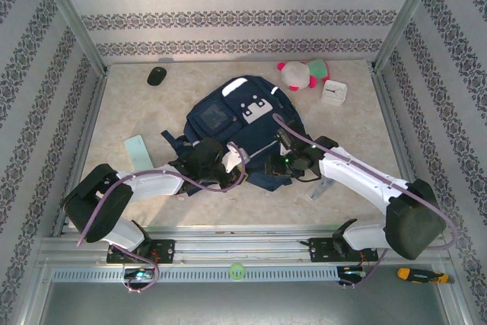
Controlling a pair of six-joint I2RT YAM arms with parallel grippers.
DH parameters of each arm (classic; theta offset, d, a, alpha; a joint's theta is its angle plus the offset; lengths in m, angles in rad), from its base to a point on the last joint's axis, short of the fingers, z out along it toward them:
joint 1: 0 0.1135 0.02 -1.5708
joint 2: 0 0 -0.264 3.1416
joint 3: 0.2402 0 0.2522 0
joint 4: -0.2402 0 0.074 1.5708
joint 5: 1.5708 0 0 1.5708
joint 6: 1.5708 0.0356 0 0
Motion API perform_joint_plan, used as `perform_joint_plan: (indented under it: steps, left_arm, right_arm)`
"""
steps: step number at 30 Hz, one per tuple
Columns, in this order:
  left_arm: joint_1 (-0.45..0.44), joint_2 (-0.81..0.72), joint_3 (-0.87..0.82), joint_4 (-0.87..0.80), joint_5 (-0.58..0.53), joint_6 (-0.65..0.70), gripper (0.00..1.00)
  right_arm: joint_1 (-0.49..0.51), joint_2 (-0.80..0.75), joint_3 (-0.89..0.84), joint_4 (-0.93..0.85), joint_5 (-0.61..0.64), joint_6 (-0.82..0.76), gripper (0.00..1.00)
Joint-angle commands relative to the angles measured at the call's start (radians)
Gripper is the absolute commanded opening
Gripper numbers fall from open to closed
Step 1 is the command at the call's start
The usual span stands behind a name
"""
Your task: Pack books, pencil case, and school supplies into a backpack
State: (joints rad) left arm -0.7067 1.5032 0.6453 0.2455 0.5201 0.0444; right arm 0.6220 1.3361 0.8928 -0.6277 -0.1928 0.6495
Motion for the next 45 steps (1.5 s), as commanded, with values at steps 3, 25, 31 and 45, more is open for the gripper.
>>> perform_joint_plan:
  steps: [3, 25, 31, 45]
  left_arm:
    - [0.006, -0.026, 0.026, 0.047, 0.037, -0.021, 0.00]
    - [0.005, -0.044, 0.026, 0.037, 0.036, -0.018, 0.00]
    - [0.006, -0.050, 0.011, 0.039, 0.033, -0.016, 0.00]
    - [0.006, -0.046, 0.016, 0.052, 0.038, -0.028, 0.00]
  right_arm:
    - [0.019, 0.043, 0.034, -0.016, 0.005, 0.017, 0.33]
    - [0.092, 0.162, 0.115, -0.138, 0.210, 0.038, 0.25]
    - [0.053, 0.088, 0.074, -0.133, 0.231, 0.023, 0.14]
    - [0.081, 0.183, 0.122, -0.117, 0.197, 0.018, 0.33]
